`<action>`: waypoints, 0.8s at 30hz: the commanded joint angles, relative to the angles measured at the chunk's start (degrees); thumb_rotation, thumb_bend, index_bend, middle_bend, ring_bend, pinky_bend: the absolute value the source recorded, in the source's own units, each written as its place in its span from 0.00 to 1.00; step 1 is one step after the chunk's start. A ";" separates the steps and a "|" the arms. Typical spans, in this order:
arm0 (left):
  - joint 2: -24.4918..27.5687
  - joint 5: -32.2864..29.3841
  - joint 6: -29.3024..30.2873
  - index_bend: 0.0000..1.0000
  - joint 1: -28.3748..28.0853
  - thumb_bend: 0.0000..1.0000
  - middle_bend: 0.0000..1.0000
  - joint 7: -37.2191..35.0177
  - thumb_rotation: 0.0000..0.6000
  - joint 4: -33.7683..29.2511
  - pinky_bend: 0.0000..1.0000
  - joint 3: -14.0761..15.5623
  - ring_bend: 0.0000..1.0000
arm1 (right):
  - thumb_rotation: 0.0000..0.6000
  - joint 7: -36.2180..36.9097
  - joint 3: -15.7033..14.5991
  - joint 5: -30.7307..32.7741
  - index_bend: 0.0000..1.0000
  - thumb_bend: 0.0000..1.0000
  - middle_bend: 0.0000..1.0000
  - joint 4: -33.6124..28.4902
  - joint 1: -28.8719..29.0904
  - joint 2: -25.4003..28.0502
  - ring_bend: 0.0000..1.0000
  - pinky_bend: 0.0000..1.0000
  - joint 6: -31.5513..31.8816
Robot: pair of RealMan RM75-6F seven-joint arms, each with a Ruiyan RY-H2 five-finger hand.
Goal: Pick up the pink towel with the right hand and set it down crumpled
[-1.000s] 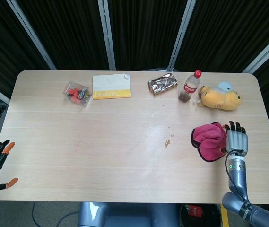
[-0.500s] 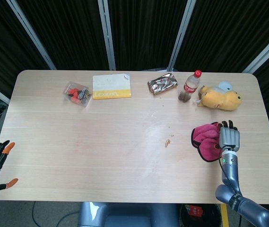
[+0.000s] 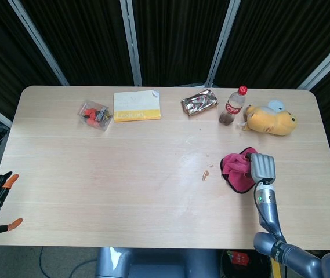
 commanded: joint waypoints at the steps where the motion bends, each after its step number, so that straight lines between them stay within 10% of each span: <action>1: -0.02 0.21 0.20 0.00 0.06 0.00 0.00 -0.17 1.00 0.10 0.00 0.03 0.00 | 1.00 -2.16 -0.04 -1.01 0.74 0.39 0.63 -6.93 0.18 -0.45 0.53 0.76 2.39; 14: 0.14 0.88 0.70 0.00 0.26 0.00 0.00 -0.49 1.00 0.52 0.00 0.28 0.00 | 1.00 -9.31 -5.26 -3.41 0.75 0.39 0.63 -20.90 0.29 -7.22 0.53 0.76 5.17; 24: 0.19 0.39 0.55 0.00 0.28 0.00 0.00 -0.72 1.00 0.44 0.00 0.19 0.00 | 1.00 -12.58 -5.72 -2.59 0.75 0.39 0.63 -18.60 0.83 -11.70 0.53 0.76 4.83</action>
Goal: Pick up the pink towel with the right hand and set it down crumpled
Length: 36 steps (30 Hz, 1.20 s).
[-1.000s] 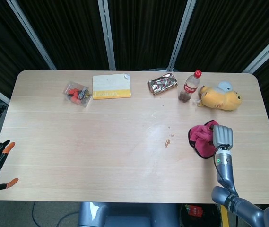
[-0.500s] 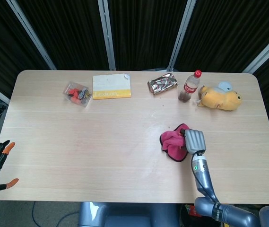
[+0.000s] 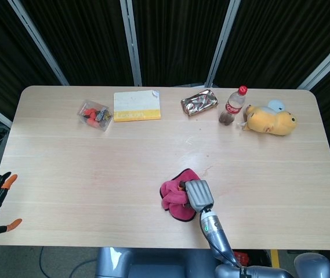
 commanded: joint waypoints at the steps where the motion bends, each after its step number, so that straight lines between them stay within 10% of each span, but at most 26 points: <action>1: 0.04 -0.15 -0.04 0.00 0.01 0.00 0.00 -0.13 1.00 -0.01 0.00 -0.03 0.00 | 1.00 -1.15 0.94 1.63 0.75 0.39 0.63 2.49 0.11 -0.88 0.53 0.76 -0.22; 36: -0.10 -0.20 -0.13 0.00 0.06 0.00 0.00 1.00 1.00 -0.36 0.00 0.04 0.00 | 1.00 1.67 11.37 11.32 0.75 0.39 0.63 11.27 -5.11 16.04 0.53 0.76 1.92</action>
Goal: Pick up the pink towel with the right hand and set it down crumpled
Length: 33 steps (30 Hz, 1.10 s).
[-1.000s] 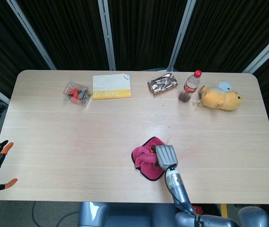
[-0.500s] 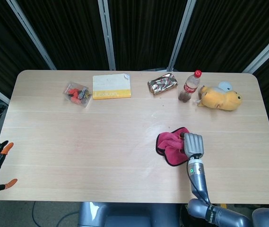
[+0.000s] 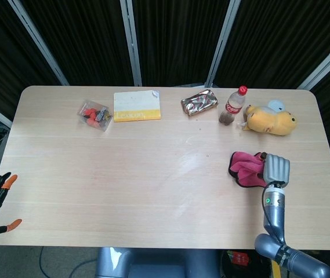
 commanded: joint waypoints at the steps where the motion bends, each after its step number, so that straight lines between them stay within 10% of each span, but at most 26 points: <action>1: 0.01 0.19 0.08 0.00 0.01 0.00 0.00 0.06 1.00 -0.03 0.00 0.04 0.00 | 1.00 0.06 0.24 0.28 0.75 0.39 0.63 -0.50 -0.48 0.93 0.53 0.76 0.57; 33: 0.62 0.29 -1.28 0.01 -0.52 0.00 0.00 -2.45 1.00 0.01 0.00 0.48 0.00 | 1.00 3.39 0.59 -3.79 0.75 0.39 0.63 9.15 10.79 -14.90 0.53 0.76 -3.93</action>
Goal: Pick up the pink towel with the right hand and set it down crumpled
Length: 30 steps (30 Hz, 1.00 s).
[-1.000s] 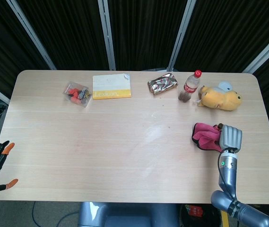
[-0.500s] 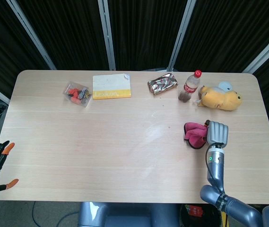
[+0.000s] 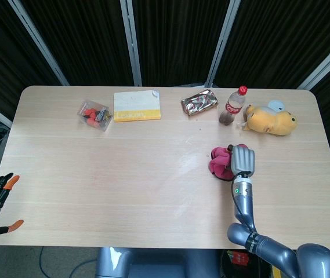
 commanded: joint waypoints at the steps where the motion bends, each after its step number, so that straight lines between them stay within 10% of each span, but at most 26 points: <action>1: 0.08 -0.07 -0.24 0.01 -0.11 0.00 0.00 0.23 1.00 -0.09 0.00 0.06 0.00 | 1.00 1.02 -1.31 -2.16 0.75 0.39 0.63 -2.97 0.43 -1.22 0.53 0.76 0.52; 13: -0.75 0.19 1.27 0.02 0.44 0.00 0.00 1.64 1.00 0.39 0.00 -0.23 0.00 | 1.00 -1.77 -7.14 -9.14 0.75 0.39 0.63 -23.15 -2.75 1.81 0.53 0.76 6.86; 30: -1.65 -0.12 2.15 0.03 1.01 0.00 0.00 4.12 1.00 -0.04 0.00 -0.41 0.00 | 1.00 -4.61 -3.62 -7.23 0.75 0.39 0.64 -36.57 -7.71 19.29 0.53 0.76 11.69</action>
